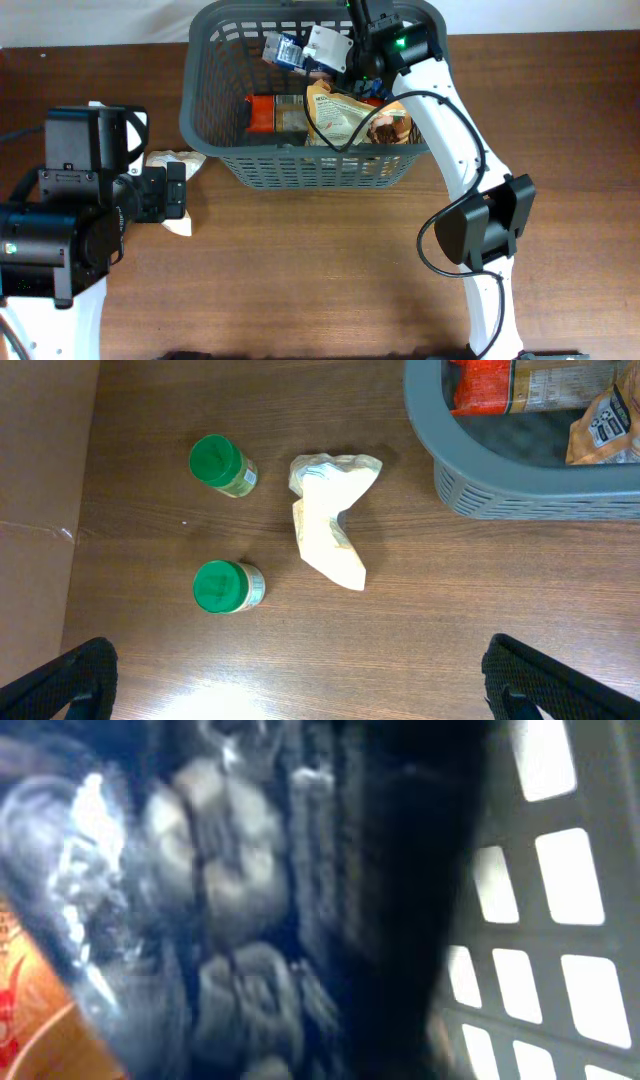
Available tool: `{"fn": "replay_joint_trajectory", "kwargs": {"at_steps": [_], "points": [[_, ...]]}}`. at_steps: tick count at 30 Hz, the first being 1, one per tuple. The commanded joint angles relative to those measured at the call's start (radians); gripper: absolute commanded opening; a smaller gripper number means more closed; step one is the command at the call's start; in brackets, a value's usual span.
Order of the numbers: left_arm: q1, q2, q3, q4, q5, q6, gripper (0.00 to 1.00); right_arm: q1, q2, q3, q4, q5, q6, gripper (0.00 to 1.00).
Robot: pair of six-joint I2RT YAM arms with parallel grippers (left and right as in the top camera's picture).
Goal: Pack container
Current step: 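Place the blue box into the basket with the right gripper, then grasp the crumpled paper bag with the left gripper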
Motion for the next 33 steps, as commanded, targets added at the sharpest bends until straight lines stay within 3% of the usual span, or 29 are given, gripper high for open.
{"fn": "replay_joint_trajectory", "kwargs": {"at_steps": [1, 2, 6, 12, 16, 18, 19, 23, 26, 30, 33], "points": [[0.005, 0.0, -0.004, 0.0, -0.007, -0.006, 0.99, -0.001, -0.026, 0.013, -0.006, 0.012, 0.108, 0.75], [0.005, 0.0, -0.004, 0.0, -0.007, -0.006, 0.99, -0.001, -0.031, 0.017, -0.01, 0.017, 0.124, 0.99], [0.005, 0.0, -0.004, 0.0, -0.007, -0.006, 0.99, -0.006, -0.154, 0.059, -0.069, 0.039, 0.189, 0.99], [0.005, 0.0, -0.004, 0.0, -0.007, -0.006, 0.99, -0.096, -0.38, 0.084, -0.097, 0.125, 0.439, 0.99], [0.005, 0.0, -0.004, 0.0, -0.007, -0.006, 0.99, -0.302, -0.499, 0.083, -0.174, 0.114, 0.636, 0.99], [0.005, 0.0, -0.004, 0.0, -0.007, -0.006, 0.99, -0.426, -0.512, 0.083, -0.245, 0.045, 0.68, 0.99], [0.005, 0.0, -0.004, 0.0, -0.007, -0.006, 0.99, -0.558, -0.501, 0.077, -0.32, -0.059, 0.686, 0.99], [0.005, 0.0, -0.004, 0.017, -0.007, -0.006, 0.99, -0.735, -0.459, 0.027, -0.363, -0.165, 0.798, 0.99], [0.004, 0.0, -0.004, 0.093, 0.058, -0.007, 0.99, -0.811, -0.418, -0.016, -0.385, -0.164, 0.891, 0.99], [0.004, 0.0, -0.004, 0.111, 0.189, -0.006, 0.99, -0.835, -0.384, -0.058, -0.389, -0.161, 0.892, 0.99], [0.005, 0.009, -0.004, 0.149, 0.196, -0.007, 0.99, -0.835, -0.377, -0.088, -0.388, -0.161, 0.892, 0.99]]}}
